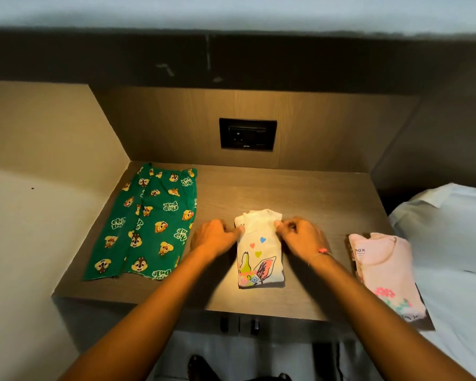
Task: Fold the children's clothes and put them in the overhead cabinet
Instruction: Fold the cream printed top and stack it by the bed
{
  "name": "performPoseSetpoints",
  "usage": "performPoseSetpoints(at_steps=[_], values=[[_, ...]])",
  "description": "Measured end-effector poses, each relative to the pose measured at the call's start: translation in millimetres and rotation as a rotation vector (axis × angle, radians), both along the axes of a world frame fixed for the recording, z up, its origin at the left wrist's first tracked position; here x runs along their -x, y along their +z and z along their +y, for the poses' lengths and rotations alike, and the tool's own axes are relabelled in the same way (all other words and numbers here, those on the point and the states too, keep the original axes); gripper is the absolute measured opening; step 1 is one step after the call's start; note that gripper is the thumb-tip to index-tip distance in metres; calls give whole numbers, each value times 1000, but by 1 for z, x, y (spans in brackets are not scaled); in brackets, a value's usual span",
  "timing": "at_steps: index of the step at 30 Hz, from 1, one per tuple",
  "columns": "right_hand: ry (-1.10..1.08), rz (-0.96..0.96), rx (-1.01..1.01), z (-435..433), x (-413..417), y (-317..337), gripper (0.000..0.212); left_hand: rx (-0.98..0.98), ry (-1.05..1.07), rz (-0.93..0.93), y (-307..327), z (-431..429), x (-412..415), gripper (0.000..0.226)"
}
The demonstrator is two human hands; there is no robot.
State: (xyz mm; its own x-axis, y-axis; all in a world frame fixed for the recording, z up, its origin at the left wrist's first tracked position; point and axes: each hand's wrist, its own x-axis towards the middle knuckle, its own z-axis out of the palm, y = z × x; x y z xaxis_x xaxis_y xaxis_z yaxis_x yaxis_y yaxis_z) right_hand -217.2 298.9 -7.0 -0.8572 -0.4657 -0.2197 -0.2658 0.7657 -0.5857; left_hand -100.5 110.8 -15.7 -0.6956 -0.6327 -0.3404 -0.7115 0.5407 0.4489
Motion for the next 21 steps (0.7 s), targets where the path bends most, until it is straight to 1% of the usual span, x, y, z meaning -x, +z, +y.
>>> performPoseSetpoints(at_steps=[2,4,9,14,16,19,21], values=[[41,-73,-81,3,-16,-2,44,-37,9,-13,-3,9,-6,43],[11,-93,-127,-1,-29,-5,38,-48,21,-3,-4,20,-3,39],[-91,-109,-123,-15,-39,-6,29,-88,67,33,-3,31,4,25],[-189,-56,23,-16,-54,-11,21,-235,183,228,-9,35,-5,16],[-225,-73,104,-19,-61,-12,20,-290,211,306,-9,35,-9,12],[-281,-118,254,-20,-67,-11,29,-407,229,418,-6,35,-15,27],[-329,-204,406,-18,-68,-6,35,-482,238,508,-1,36,-18,35]])
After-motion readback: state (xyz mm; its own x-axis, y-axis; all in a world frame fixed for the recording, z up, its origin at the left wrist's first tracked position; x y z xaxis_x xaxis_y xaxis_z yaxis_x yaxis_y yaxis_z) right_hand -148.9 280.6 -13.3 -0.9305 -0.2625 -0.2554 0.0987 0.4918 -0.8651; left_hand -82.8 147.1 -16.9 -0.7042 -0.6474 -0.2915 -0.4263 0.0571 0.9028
